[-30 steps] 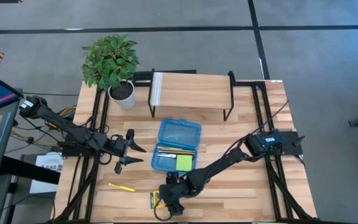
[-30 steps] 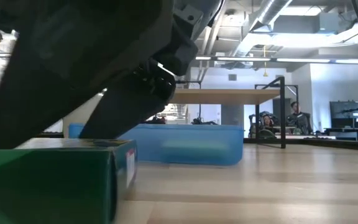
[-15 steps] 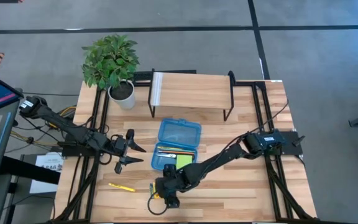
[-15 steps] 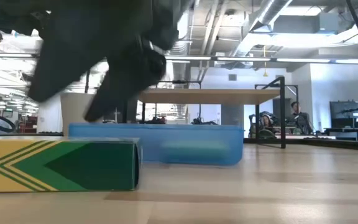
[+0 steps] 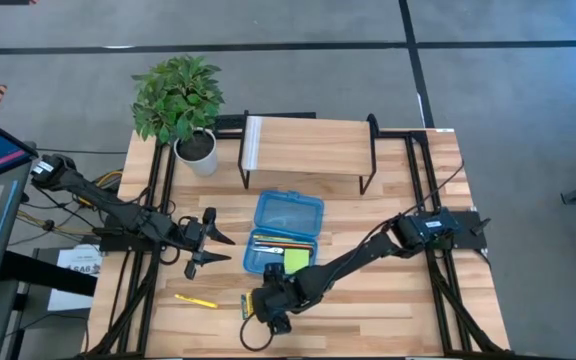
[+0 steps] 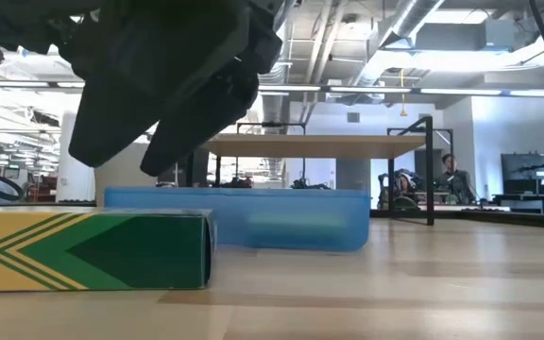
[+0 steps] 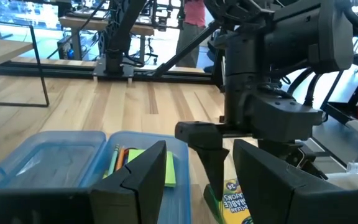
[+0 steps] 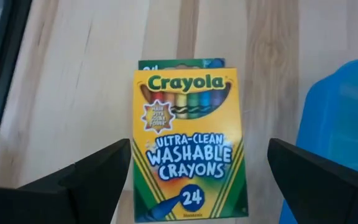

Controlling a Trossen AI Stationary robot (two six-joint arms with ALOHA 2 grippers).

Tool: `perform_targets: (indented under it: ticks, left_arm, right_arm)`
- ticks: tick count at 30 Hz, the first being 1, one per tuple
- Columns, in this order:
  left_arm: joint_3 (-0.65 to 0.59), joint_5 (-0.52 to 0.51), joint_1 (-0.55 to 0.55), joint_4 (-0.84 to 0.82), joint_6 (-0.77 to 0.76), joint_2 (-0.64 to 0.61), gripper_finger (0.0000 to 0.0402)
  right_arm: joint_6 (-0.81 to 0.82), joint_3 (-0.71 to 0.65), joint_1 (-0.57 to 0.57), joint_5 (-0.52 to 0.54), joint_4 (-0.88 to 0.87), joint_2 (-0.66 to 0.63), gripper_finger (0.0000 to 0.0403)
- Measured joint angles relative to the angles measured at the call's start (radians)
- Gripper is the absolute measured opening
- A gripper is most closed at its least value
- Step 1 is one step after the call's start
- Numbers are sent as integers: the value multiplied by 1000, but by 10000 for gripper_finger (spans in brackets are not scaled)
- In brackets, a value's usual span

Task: Pack school essentials
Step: Put the yellow crayon box into the blue supply box

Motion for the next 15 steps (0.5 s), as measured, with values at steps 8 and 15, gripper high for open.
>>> perform_targets:
  ticks: [8,15]
  left_arm:
    - [0,0,0,-4,-1,0,174]
    - [0,0,0,-4,-2,0,174]
  right_arm:
    - [2,-12,1,-27,19,0,400]
    - [3,-16,-7,-31,5,47,400]
